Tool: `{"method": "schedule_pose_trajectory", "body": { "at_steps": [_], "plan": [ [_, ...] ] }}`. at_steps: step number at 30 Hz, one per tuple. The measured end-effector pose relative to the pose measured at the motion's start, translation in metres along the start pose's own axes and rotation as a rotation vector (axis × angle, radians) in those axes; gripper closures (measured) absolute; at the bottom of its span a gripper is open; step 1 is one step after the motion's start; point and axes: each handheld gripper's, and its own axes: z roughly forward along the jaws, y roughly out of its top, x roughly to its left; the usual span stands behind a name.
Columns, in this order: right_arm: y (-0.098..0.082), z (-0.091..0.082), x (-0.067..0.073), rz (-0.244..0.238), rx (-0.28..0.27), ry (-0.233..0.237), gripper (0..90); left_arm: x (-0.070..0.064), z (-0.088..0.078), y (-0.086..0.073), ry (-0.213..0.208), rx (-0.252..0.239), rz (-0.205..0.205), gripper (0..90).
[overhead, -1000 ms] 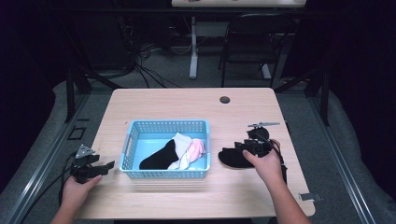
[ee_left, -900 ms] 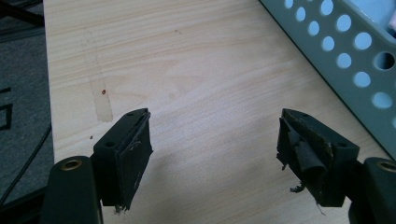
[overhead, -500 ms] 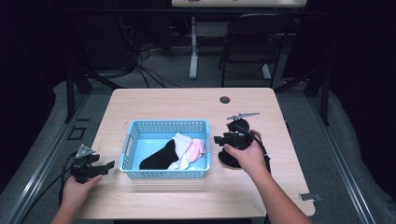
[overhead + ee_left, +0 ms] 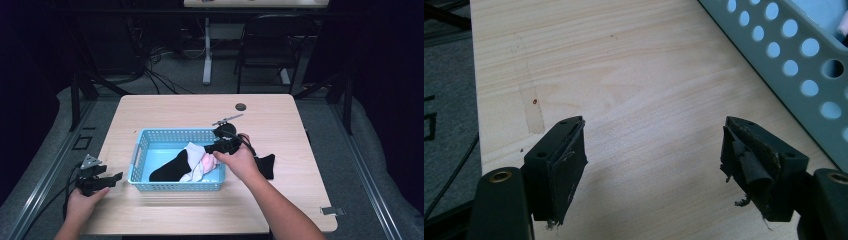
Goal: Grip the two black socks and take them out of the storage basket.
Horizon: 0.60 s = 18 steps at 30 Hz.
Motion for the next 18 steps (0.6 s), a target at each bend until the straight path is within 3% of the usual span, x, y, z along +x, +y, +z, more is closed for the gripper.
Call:
{"method": "schedule_pose_trajectory", "body": {
  "at_steps": [13, 18],
  "plan": [
    [0.007, 0.051, 0.028, -0.022, 0.107, 0.046, 54.7, 0.000, 0.000, 0.001, -0.001, -0.005, -0.001, 25.9],
    [0.009, 0.066, 0.034, -0.005, 0.127, 0.055, 54.3, 0.000, 0.000, 0.001, -0.002, -0.004, 0.001, 25.9]
  ]
}}
